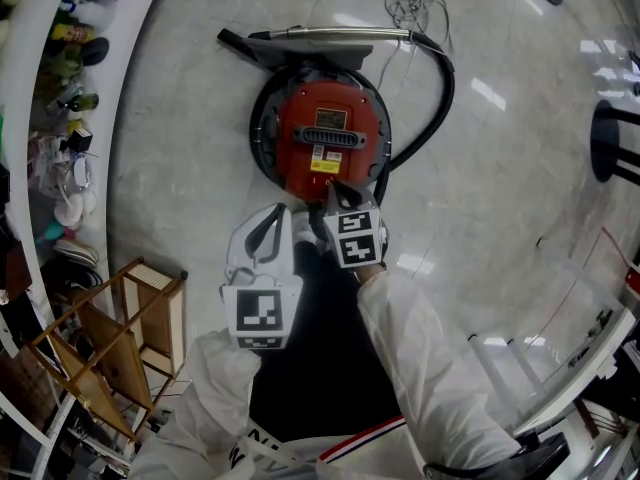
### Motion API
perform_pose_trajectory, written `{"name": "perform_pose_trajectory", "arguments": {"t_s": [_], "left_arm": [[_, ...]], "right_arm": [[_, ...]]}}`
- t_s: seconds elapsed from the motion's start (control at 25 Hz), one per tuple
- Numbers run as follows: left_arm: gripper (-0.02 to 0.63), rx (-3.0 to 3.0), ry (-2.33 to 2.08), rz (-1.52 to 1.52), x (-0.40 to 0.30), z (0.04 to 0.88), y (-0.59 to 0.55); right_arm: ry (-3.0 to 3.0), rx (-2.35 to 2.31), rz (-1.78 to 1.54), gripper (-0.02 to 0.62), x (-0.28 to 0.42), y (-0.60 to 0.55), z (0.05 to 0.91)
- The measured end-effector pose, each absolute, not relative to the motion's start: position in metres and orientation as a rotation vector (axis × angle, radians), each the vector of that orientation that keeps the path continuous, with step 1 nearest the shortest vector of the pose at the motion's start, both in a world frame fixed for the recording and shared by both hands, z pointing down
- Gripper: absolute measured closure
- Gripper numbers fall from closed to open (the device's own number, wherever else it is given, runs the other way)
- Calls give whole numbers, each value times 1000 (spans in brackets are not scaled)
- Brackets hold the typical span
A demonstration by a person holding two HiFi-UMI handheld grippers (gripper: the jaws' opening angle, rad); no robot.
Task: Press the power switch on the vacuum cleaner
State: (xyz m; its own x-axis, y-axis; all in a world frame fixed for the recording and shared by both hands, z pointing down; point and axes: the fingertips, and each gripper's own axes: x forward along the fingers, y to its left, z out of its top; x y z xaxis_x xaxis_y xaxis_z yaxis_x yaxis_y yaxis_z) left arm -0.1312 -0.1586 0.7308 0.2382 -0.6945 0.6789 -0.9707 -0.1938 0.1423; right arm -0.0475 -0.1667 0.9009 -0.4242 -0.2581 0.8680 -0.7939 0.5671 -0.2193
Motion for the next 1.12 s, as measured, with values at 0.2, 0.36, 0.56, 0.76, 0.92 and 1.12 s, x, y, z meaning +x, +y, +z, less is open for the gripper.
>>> {"name": "perform_pose_trajectory", "arguments": {"t_s": [0.2, 0.36, 0.56, 0.76, 0.92, 1.12], "left_arm": [[606, 1954, -1513, 647, -131, 735, -159], [606, 1957, -1505, 645, -130, 736, -160], [606, 1953, -1503, 647, -135, 739, -161], [606, 1952, -1496, 648, -136, 740, -162], [606, 1952, -1491, 649, -136, 742, -162], [606, 1950, -1489, 657, -139, 745, -163]], "right_arm": [[-1954, 847, 806, 595, -45, -166, 901], [-1948, 856, 806, 595, -44, -166, 902], [-1941, 861, 813, 595, -44, -165, 903], [-1931, 868, 817, 595, -43, -164, 904], [-1920, 867, 819, 595, -43, -164, 906], [-1918, 876, 824, 595, -42, -165, 907]]}}
